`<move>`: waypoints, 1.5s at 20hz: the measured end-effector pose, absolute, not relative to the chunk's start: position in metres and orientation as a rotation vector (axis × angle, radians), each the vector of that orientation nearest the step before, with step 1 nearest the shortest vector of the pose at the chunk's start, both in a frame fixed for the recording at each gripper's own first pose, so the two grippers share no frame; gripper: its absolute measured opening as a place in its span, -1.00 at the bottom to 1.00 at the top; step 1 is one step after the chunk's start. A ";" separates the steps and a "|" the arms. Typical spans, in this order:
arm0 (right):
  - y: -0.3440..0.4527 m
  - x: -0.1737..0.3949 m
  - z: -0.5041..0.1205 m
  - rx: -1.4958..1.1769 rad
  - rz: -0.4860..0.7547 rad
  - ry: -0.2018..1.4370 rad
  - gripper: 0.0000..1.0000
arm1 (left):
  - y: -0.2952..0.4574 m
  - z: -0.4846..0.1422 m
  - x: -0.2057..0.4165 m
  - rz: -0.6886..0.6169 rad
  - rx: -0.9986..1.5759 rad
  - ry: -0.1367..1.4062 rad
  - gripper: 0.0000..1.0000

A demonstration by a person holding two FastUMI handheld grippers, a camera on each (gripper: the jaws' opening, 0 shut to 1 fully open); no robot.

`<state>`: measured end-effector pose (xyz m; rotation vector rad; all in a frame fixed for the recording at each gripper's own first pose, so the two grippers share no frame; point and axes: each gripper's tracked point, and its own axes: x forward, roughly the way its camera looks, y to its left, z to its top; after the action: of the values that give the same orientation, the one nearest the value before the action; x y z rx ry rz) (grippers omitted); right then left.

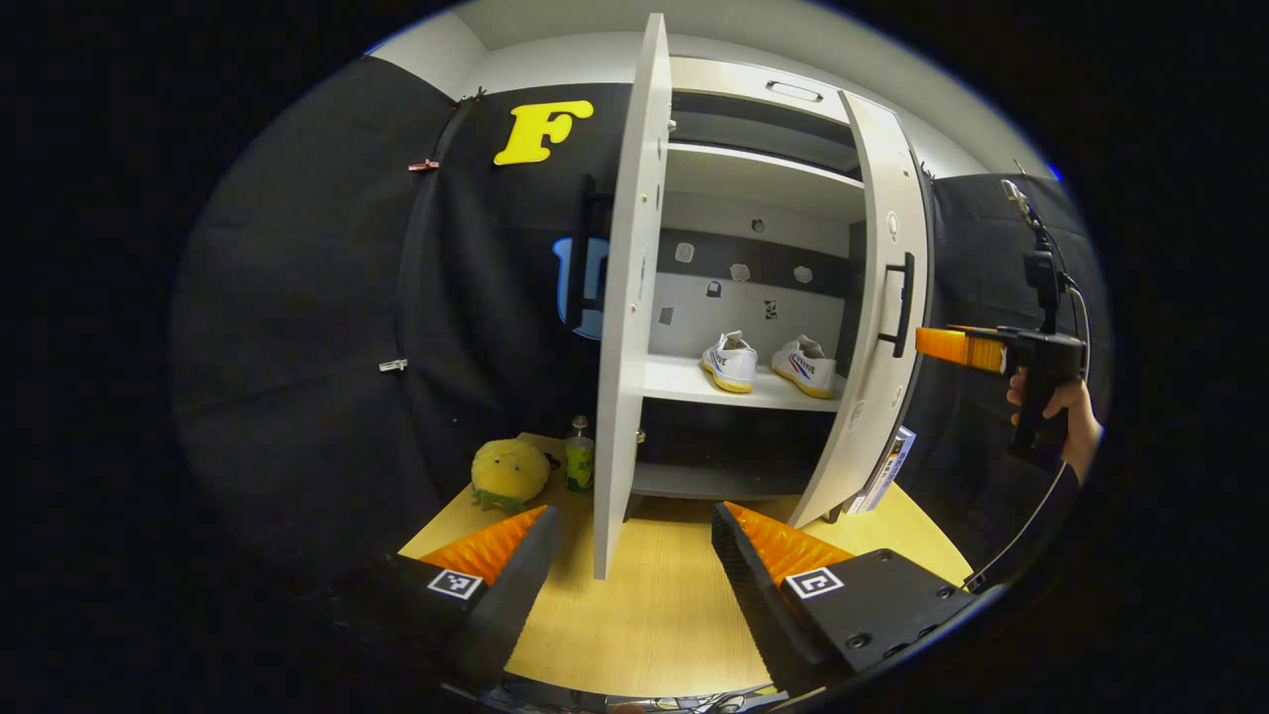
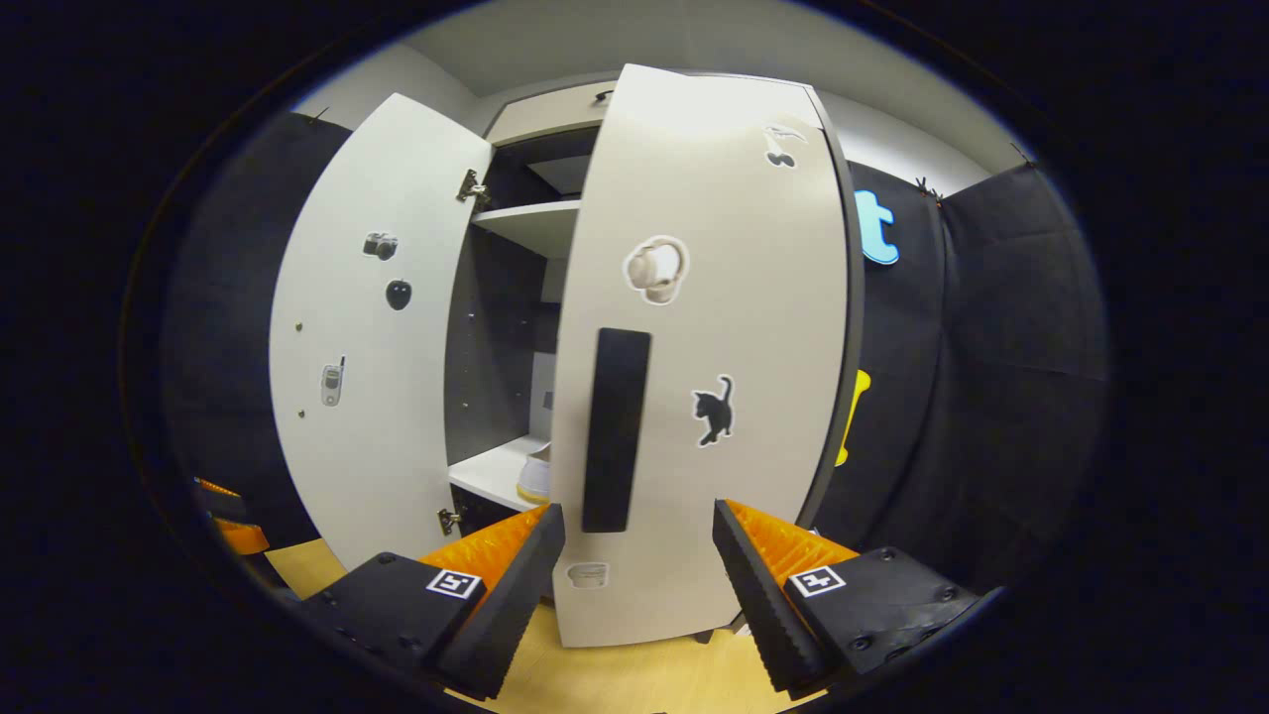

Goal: Grab one shoe with the right hand and put it into the shoe cabinet, grab the other shoe with the left hand and put it into the shoe cabinet; then close the right door with the right hand and the left door with the left hand.

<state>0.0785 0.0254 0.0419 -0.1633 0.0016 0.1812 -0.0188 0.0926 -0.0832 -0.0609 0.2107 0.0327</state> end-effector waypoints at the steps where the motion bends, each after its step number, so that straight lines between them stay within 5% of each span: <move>1: 0.039 0.071 0.032 -0.159 0.204 0.014 0.95 | 0.099 -0.082 -0.019 0.038 -0.059 0.205 0.90; 8: 0.082 0.014 -0.051 -0.062 0.265 0.182 0.96 | 0.205 -0.049 0.006 0.113 0.033 0.132 0.90; 13: 0.078 -0.014 -0.091 0.041 0.204 0.296 0.96 | 0.245 -0.012 0.077 0.022 0.050 0.075 0.90; 23: 0.045 -0.028 -0.087 0.108 0.057 0.267 0.97 | 0.208 0.032 0.147 -0.139 0.020 -0.004 0.90; 30: 0.035 -0.032 -0.101 0.119 0.004 0.284 0.97 | 0.197 0.040 0.145 -0.118 0.017 -0.006 0.81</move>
<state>-0.0325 0.0350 -0.1007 0.1191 0.2839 0.0039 0.1446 0.1971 0.0400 0.0165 -0.0063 -0.1183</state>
